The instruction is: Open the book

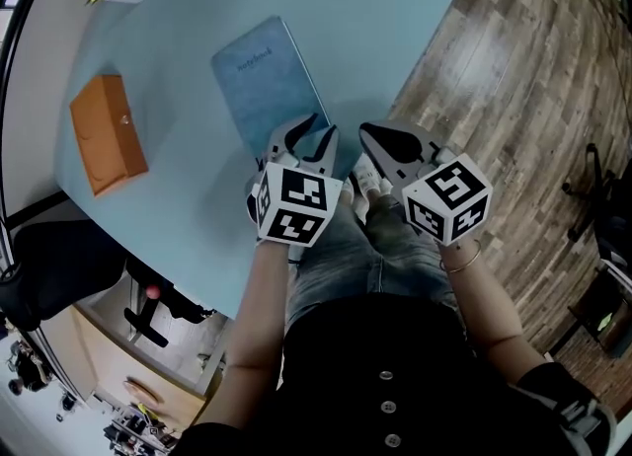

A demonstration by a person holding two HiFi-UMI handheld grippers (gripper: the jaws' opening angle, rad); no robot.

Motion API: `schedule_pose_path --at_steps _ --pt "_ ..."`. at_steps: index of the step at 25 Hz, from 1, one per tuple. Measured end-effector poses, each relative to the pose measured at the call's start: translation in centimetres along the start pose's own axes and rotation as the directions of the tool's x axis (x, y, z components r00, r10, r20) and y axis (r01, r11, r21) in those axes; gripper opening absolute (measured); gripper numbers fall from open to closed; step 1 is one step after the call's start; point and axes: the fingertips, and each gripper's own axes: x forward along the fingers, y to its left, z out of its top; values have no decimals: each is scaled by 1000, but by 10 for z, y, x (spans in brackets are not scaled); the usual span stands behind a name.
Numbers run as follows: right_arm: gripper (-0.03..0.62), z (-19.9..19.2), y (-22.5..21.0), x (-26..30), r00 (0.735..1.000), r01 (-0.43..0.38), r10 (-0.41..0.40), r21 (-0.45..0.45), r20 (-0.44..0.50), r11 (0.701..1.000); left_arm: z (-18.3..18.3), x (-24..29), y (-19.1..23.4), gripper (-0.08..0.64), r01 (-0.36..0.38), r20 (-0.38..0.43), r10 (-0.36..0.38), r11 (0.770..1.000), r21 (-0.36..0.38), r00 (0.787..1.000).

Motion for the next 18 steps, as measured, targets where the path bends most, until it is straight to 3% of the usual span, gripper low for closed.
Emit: schedule_pose_path --at_steps 4,18 --pt "2 -10 -3 1 1000 11 -11 20 -6 1000 -3 6 5 124 -36 -19 37 999 35 999" --pt "2 -20 -15 -4 999 31 -31 57 -8 998 -15 22 2 123 -49 -90 57 994 97 994"
